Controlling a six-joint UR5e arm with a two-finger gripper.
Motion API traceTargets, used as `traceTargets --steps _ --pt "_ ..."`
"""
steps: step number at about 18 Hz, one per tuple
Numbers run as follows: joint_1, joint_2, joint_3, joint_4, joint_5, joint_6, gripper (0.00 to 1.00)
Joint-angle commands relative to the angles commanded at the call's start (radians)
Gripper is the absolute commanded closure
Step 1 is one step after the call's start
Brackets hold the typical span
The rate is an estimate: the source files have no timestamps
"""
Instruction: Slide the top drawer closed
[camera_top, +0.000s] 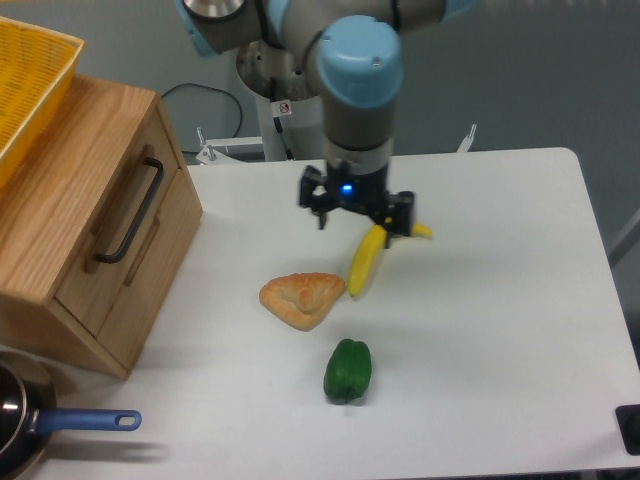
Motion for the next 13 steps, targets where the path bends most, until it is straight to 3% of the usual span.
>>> traceTargets --steps 8,13 --pt "0.158 -0.078 0.014 0.051 -0.005 0.290 0.00" --pt "0.215 -0.105 0.017 0.066 -0.005 0.588 0.00"
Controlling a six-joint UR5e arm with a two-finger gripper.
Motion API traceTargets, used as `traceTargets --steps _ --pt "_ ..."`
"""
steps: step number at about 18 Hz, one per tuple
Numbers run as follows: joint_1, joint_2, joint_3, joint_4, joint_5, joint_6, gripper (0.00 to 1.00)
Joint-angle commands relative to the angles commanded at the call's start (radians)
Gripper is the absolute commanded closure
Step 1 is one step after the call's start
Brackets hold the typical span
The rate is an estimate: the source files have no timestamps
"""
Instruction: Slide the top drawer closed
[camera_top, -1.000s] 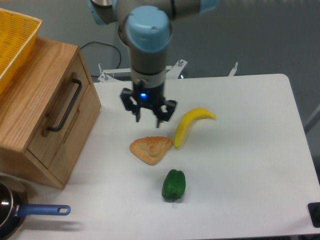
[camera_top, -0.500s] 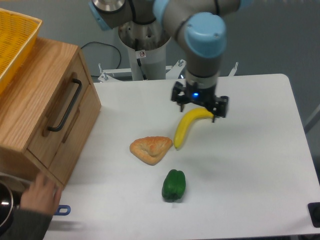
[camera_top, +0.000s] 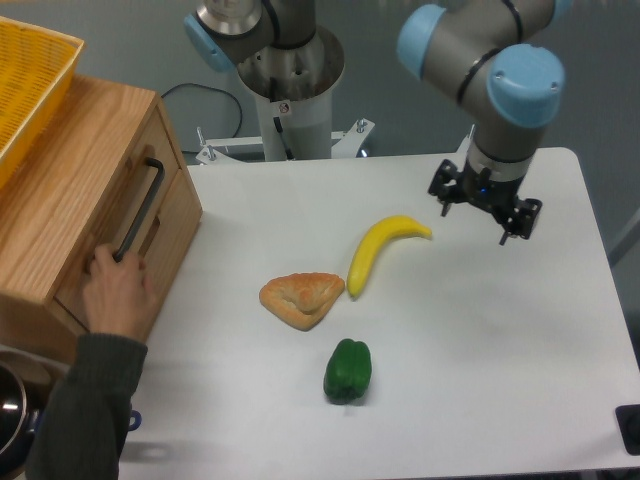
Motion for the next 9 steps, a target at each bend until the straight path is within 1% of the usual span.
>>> traceTargets --steps 5,9 --pt "0.040 -0.020 0.023 0.006 0.000 0.080 0.00" --pt "0.045 -0.031 0.025 0.023 0.000 0.083 0.00"
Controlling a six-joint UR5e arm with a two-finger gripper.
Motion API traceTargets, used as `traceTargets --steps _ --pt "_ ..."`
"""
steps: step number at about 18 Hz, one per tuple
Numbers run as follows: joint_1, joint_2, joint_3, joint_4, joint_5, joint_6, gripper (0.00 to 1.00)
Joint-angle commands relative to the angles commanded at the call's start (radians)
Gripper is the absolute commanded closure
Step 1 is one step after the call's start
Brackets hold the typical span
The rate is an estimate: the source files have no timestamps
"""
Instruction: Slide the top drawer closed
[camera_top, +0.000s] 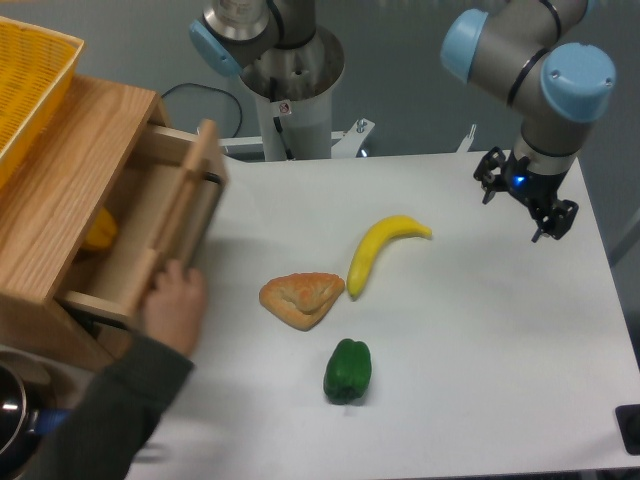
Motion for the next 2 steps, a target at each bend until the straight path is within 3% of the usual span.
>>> traceTargets --steps 2 --pt "0.000 -0.002 0.000 0.000 0.002 0.000 0.00"
